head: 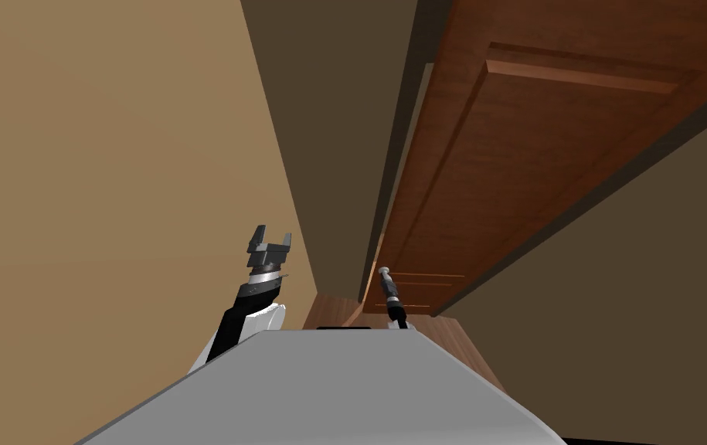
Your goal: Pull the door open
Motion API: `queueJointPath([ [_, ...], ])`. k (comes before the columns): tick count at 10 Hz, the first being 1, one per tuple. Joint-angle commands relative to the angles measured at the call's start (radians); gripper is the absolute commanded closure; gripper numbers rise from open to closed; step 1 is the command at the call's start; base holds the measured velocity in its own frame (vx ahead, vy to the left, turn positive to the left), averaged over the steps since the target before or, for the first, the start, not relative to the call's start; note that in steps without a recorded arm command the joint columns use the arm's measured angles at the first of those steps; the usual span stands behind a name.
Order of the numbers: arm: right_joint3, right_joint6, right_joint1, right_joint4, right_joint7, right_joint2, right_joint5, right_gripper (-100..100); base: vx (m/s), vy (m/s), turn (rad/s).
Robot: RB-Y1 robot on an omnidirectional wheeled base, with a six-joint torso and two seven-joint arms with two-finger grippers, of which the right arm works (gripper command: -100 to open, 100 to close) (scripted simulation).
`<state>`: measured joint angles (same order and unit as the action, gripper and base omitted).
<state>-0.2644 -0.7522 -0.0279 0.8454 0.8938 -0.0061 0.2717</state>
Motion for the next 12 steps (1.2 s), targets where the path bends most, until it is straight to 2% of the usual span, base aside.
queueJointPath([
  [1, -0.007, -0.006, 0.006, -0.011, -0.05, -0.012, -0.02, 100, -0.076, -0.012, 0.087],
  [3, -0.006, -0.007, 0.009, -0.016, -0.1, -0.017, -0.03, 100, -0.043, -0.011, 0.037],
  [4, -0.006, -0.007, 0.009, -0.016, -0.106, -0.017, -0.03, 100, -0.034, -0.001, 0.025],
  [5, -0.006, -0.009, 0.011, -0.021, -0.144, -0.023, -0.041, 100, -0.053, -0.001, 0.049],
  [6, -0.006, -0.009, 0.011, -0.021, -0.146, -0.023, -0.041, 100, -0.04, -0.006, 0.026],
  [10, -0.004, -0.015, 0.019, -0.04, -0.263, -0.039, -0.077, 100, -0.053, -0.012, 0.068],
  [11, -0.004, -0.015, 0.019, -0.04, -0.269, -0.039, -0.077, 100, -0.041, -0.008, 0.034],
  [12, -0.004, -0.017, 0.022, -0.046, -0.309, -0.044, -0.09, 100, -0.049, -0.006, 0.063],
])
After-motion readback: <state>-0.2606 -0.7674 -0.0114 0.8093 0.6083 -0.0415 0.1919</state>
